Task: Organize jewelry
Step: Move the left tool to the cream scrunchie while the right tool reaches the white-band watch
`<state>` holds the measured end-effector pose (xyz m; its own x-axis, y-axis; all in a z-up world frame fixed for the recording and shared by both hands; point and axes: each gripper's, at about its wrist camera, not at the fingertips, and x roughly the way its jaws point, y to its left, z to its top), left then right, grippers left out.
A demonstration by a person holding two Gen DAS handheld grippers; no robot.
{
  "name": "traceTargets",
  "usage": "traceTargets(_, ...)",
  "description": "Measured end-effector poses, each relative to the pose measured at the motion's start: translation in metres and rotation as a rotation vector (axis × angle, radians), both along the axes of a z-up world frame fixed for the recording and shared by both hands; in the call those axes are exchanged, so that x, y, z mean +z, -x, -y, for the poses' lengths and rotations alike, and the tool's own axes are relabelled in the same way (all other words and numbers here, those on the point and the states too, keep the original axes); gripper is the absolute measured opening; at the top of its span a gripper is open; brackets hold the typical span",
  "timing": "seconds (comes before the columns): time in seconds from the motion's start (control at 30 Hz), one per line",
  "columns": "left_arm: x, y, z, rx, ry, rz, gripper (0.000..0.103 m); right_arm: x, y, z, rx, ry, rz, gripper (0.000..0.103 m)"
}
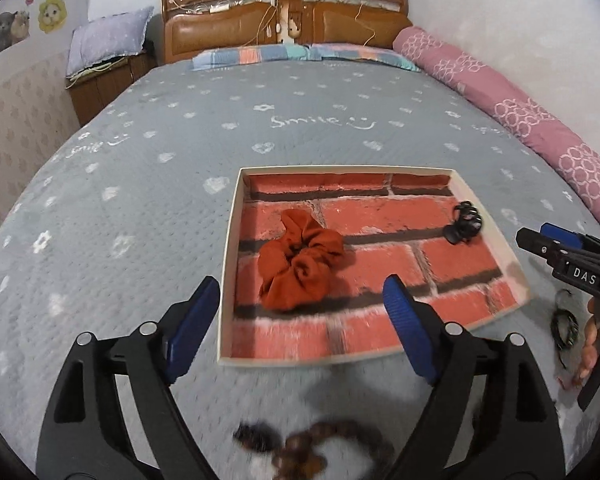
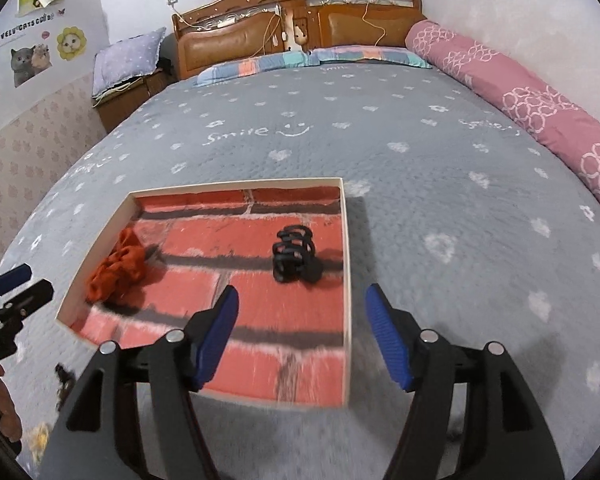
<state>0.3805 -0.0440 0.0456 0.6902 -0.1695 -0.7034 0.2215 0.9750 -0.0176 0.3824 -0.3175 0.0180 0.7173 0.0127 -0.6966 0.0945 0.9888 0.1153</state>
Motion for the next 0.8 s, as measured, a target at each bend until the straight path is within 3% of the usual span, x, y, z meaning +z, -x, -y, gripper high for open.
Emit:
traceTargets(0.2, 0.014, 0.058, -0.022, 0.016, 0.047, 0.003, 0.094, 0.017, 0.057, 0.002, 0.003, -0.016, 0.03, 0.071)
traceTargets(0.33, 0.009, 0.095, -0.037, 0.025, 0.038, 0.007, 0.095, 0.021, 0.098, 0.0, 0.004, 0.024, 0.044, 0.076)
traceTargets(0.63, -0.014, 0.161, -0.071, 0.061, 0.052, 0.013, 0.097, 0.002, 0.173, -0.003, -0.036, 0.09, 0.045, 0.078)
traceTargets(0.8, -0.031, 0.188, -0.084, 0.075, 0.018, 0.012, 0.097, -0.008, 0.205, -0.013, -0.061, 0.126, 0.058, 0.082)
